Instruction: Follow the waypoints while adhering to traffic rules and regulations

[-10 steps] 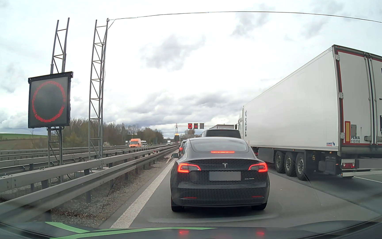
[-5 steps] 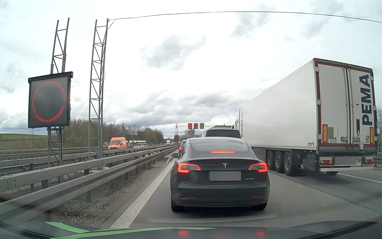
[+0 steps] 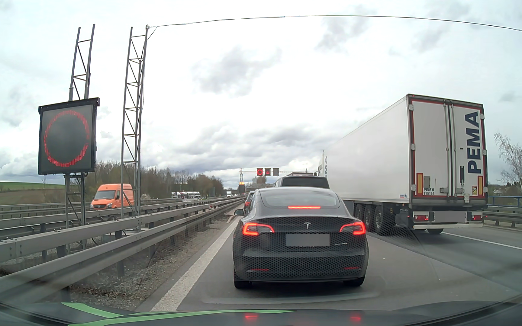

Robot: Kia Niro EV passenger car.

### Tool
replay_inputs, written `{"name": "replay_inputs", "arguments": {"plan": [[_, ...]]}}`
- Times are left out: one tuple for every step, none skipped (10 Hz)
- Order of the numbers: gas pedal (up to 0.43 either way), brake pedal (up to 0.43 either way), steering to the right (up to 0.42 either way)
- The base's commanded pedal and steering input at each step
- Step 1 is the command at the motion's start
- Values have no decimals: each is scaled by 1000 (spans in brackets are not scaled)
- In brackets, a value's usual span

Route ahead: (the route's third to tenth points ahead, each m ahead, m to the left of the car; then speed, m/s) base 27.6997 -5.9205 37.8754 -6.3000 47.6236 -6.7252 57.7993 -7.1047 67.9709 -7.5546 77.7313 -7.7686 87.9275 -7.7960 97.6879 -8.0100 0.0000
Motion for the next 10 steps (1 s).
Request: {"name": "replay_inputs", "arguments": {"plan": [[0, 293, -3], [0, 293, -3], [0, 293, -3], [0, 299, -3], [0, 299, -3], [0, 293, -3], [0, 299, -3], [0, 299, -3], [0, 299, -3], [0, 299, -3]]}}
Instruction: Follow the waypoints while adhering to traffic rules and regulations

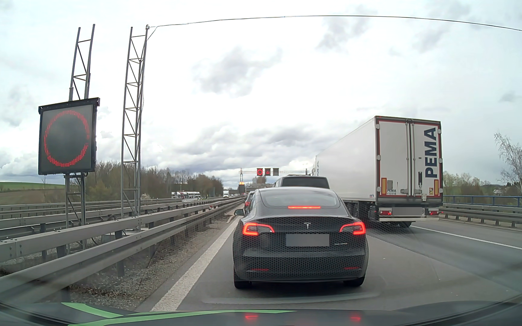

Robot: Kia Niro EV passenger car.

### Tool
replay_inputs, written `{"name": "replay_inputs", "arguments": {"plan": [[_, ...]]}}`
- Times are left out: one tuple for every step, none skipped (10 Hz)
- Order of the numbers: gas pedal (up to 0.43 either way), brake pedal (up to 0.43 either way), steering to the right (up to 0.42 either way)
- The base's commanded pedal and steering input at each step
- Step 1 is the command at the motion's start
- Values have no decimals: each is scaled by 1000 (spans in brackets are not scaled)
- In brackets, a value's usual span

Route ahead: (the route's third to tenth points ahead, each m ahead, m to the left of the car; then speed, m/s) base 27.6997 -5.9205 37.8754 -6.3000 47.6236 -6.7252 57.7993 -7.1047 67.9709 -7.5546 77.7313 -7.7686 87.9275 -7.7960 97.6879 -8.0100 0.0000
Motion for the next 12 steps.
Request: {"name": "replay_inputs", "arguments": {"plan": [[0, 293, -3], [0, 293, -3], [0, 293, -3], [0, 287, -3], [0, 250, -3], [0, 220, -3], [0, 201, -3], [0, 189, -3], [0, 183, -3], [0, 183, -3], [0, 177, -3], [0, 171, -3]]}}
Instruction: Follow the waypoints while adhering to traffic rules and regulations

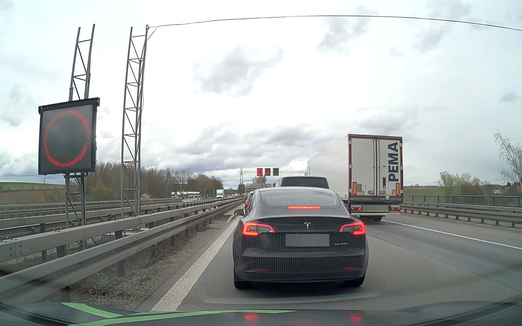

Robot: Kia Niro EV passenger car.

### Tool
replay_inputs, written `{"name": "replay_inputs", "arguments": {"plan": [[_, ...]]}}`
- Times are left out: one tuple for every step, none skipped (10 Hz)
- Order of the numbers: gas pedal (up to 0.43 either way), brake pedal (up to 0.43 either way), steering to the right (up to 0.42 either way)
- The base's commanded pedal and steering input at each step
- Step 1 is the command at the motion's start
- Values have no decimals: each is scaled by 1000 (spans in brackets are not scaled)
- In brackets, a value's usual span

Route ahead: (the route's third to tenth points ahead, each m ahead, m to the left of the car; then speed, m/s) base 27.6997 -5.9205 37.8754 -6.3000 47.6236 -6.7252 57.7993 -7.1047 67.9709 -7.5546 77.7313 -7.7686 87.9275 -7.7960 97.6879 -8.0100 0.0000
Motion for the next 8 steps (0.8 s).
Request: {"name": "replay_inputs", "arguments": {"plan": [[0, 165, -3], [0, 152, -3], [0, 140, -3], [0, 128, -3], [0, 98, -3], [0, 79, -3], [0, 73, -3], [0, 67, -3]]}}
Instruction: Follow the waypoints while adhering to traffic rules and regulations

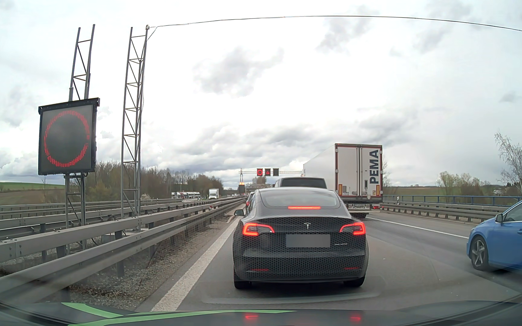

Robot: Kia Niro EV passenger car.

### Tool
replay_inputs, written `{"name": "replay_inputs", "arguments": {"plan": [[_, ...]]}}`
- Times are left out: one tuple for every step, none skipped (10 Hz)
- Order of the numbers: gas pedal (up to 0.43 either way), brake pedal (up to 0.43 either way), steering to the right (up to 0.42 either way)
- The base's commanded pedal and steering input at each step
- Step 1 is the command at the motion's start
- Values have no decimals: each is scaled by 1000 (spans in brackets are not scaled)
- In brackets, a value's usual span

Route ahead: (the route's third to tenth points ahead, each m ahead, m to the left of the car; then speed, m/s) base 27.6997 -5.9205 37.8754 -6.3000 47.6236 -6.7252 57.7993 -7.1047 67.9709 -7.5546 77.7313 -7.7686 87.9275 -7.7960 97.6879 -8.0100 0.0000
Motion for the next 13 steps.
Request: {"name": "replay_inputs", "arguments": {"plan": [[0, 67, -3], [0, 73, -3], [0, 73, -3], [0, 73, -3], [0, 73, -3], [0, 73, -3], [0, 73, -3], [0, 73, -3], [0, 73, -3], [0, 73, -3], [0, 73, -3], [0, 61, -3], [0, 12, -3]]}}
